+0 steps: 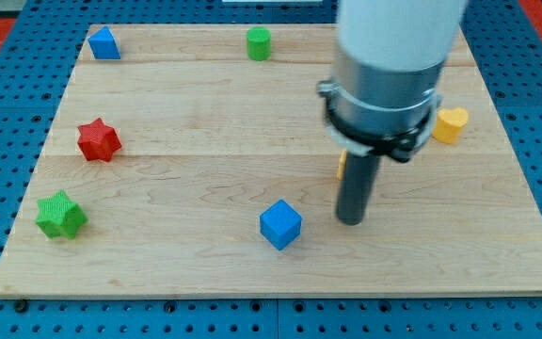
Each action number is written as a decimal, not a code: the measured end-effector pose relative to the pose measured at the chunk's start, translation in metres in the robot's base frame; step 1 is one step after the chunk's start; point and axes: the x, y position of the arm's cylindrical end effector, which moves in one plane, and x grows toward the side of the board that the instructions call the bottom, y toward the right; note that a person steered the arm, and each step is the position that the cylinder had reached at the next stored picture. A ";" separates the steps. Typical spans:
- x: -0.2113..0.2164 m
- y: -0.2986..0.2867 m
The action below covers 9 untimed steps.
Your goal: Place the red star right to the blue cube
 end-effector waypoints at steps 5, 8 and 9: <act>-0.120 -0.239; -0.083 -0.292; -0.079 -0.201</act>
